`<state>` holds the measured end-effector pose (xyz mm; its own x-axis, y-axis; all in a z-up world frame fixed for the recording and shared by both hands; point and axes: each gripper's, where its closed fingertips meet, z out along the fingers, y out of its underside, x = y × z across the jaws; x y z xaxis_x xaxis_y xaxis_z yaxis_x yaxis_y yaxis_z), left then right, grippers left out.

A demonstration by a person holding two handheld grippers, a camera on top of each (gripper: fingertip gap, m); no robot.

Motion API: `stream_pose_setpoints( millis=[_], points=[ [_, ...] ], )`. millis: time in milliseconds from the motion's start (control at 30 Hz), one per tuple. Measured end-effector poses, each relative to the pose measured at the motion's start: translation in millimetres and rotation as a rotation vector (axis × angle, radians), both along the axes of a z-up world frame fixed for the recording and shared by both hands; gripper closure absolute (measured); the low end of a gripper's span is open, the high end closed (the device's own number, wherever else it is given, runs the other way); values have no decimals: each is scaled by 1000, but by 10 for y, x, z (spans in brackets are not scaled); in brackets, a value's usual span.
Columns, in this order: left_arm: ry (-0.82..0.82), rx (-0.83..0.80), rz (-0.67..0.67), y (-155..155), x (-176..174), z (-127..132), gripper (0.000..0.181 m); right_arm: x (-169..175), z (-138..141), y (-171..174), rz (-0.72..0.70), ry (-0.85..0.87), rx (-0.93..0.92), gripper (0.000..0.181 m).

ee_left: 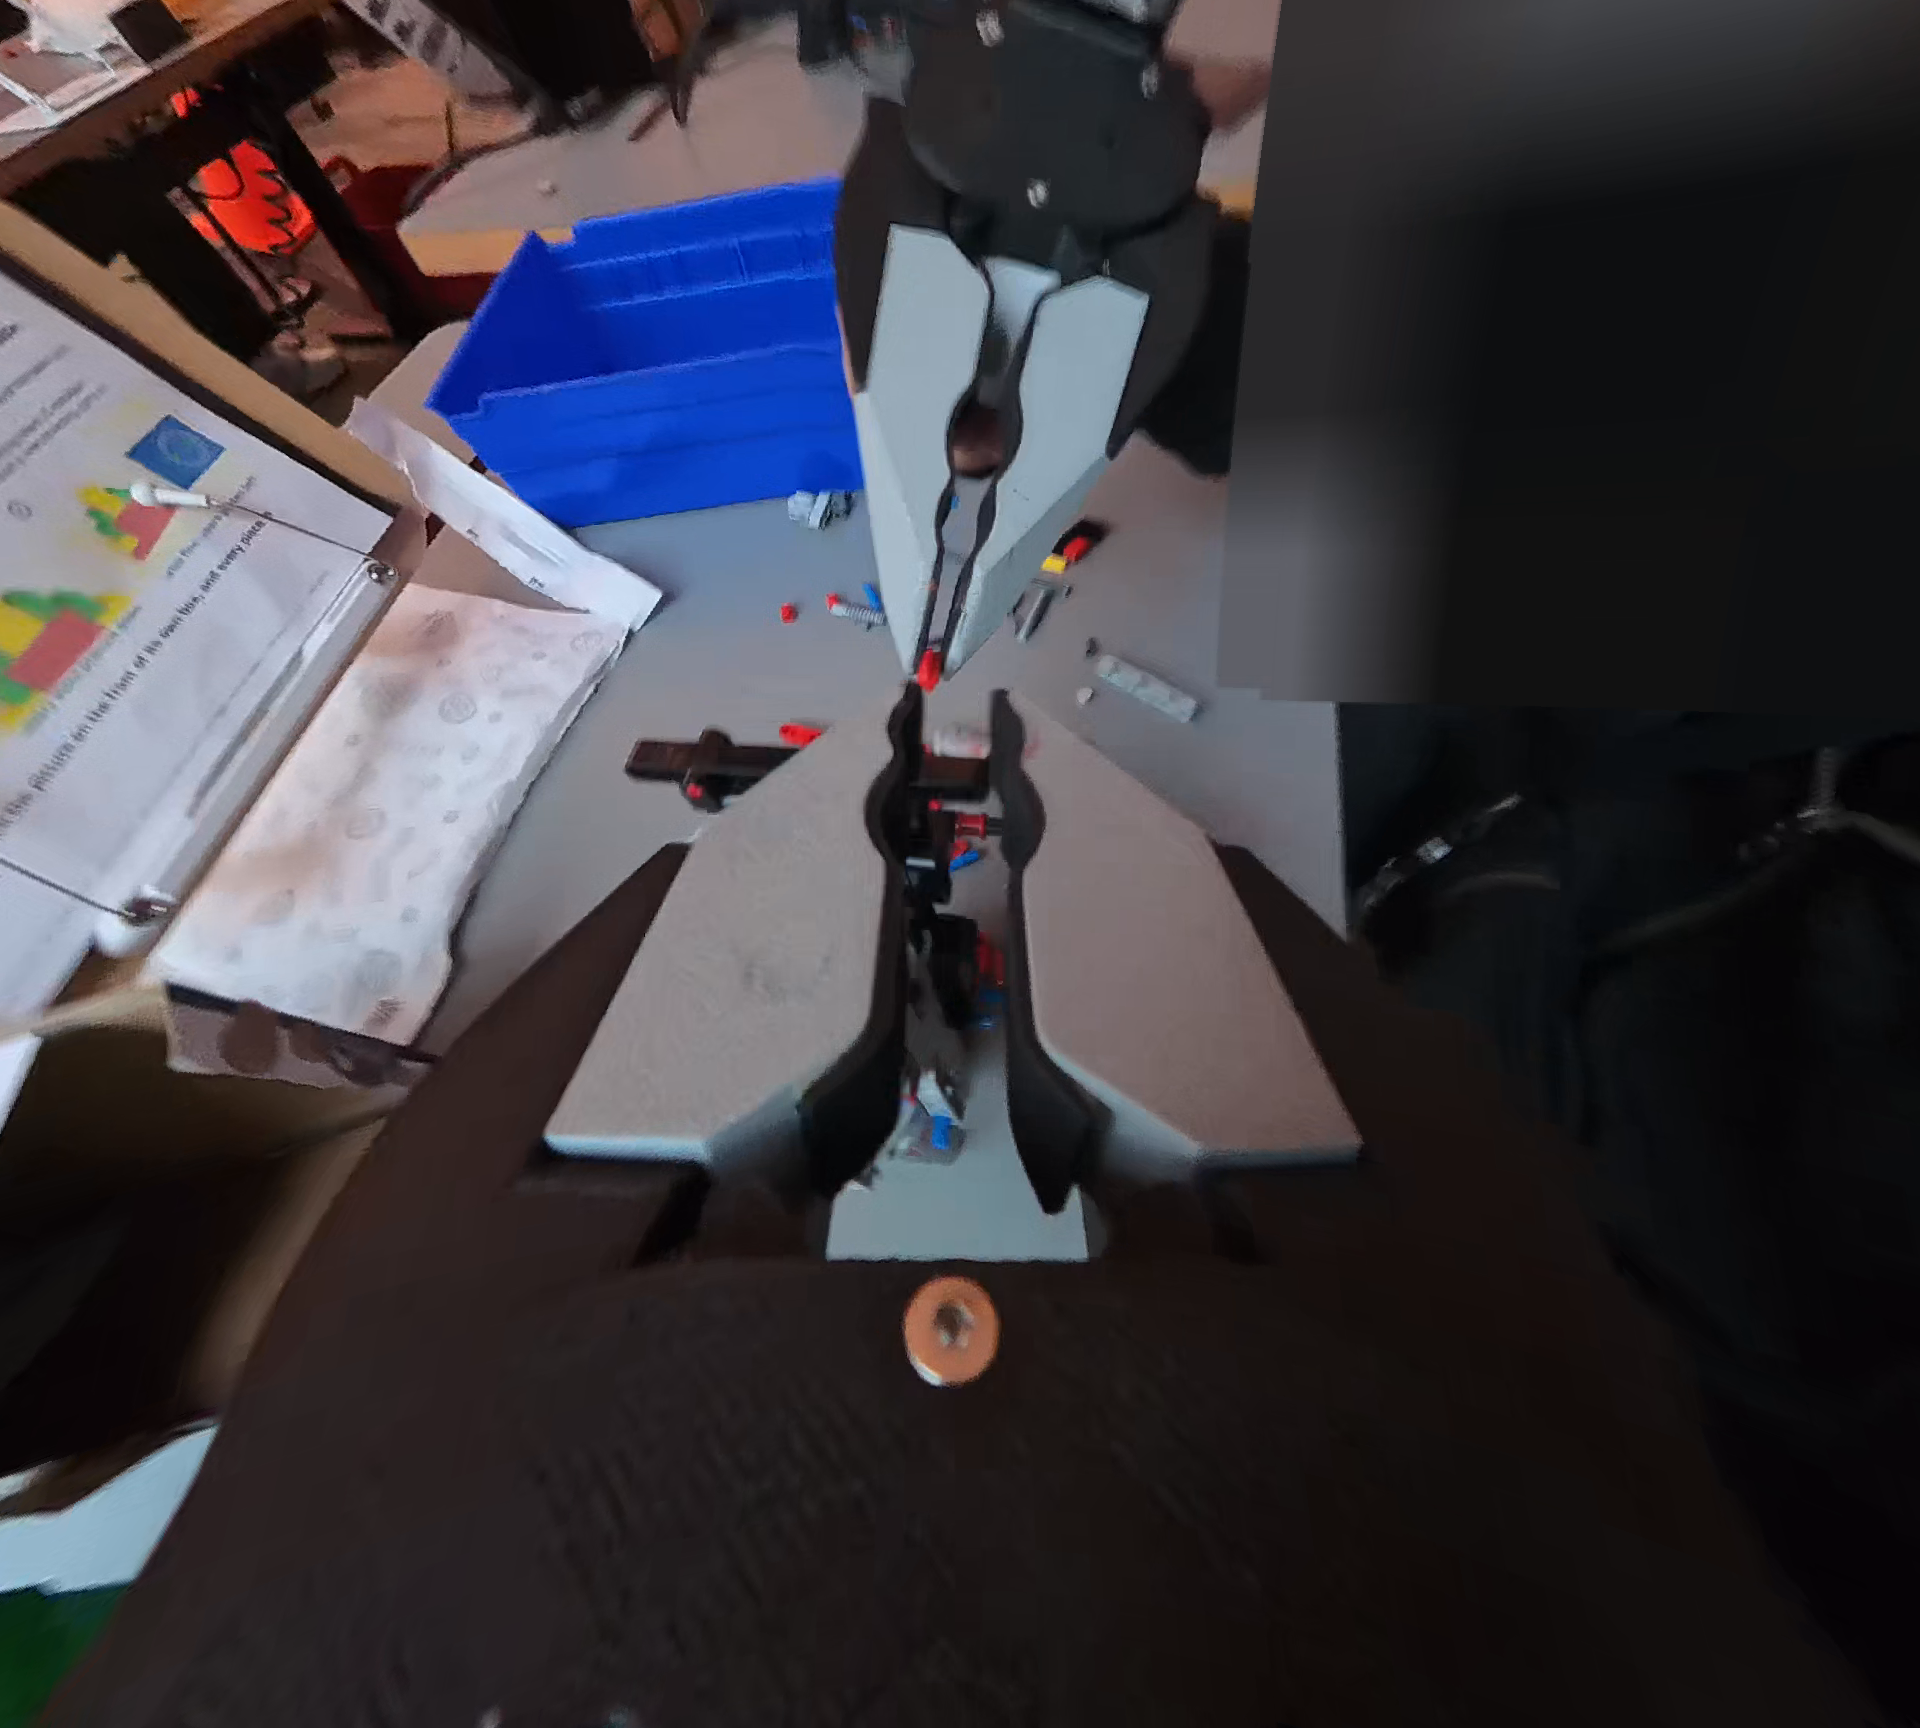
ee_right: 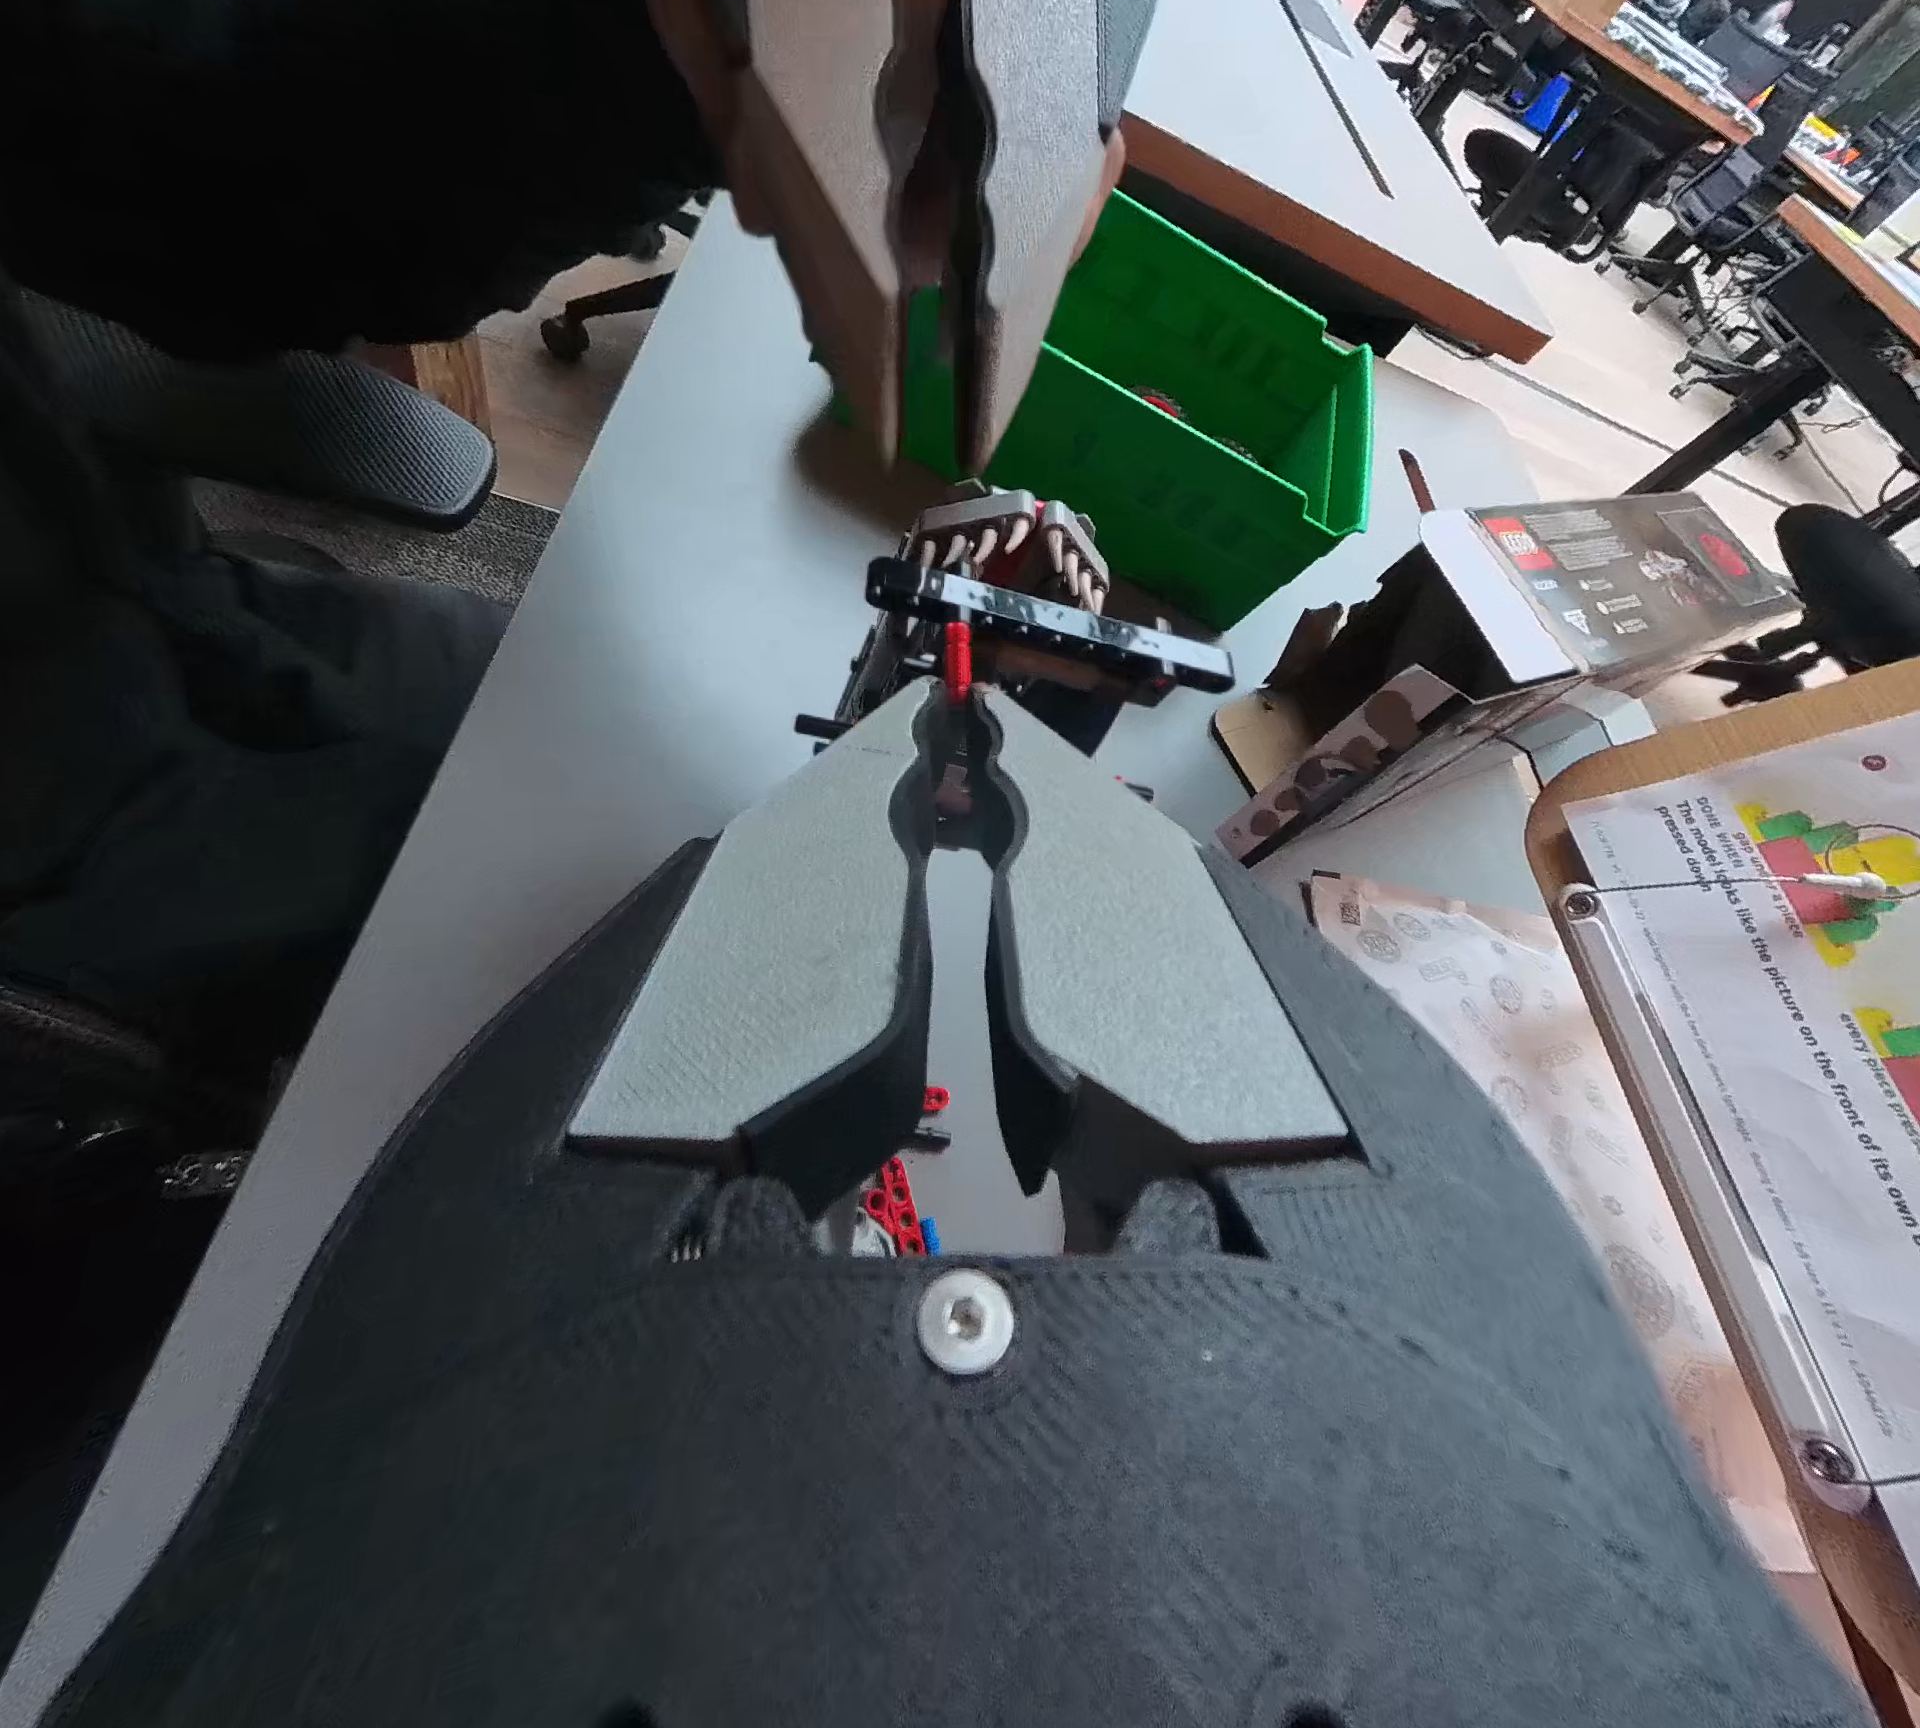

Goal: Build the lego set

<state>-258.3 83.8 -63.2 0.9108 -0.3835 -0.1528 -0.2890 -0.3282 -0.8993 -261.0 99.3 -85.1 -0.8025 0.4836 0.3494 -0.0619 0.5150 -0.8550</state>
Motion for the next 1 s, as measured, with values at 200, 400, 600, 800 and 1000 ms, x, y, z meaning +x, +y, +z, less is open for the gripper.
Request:
stream_pose_setpoints(
  millis=[200,400,600,800,1000],
  points=[
    [114,-92,-9,163,89,-109,172,67,101,-39,2,36,27,181],
    [144,-74,0,221,110,-113,179,124,127,2,-12,59,33,181],
    [157,0,-13,257,126,-42,180,144,231,28,15,97,-121,181],
    [149,9,-27,242,137,-30,180,146,249,27,56,71,-243,181],
    [140,24,-29,248,144,-24,180,157,279,39,87,55,-323,178]
  ],
)
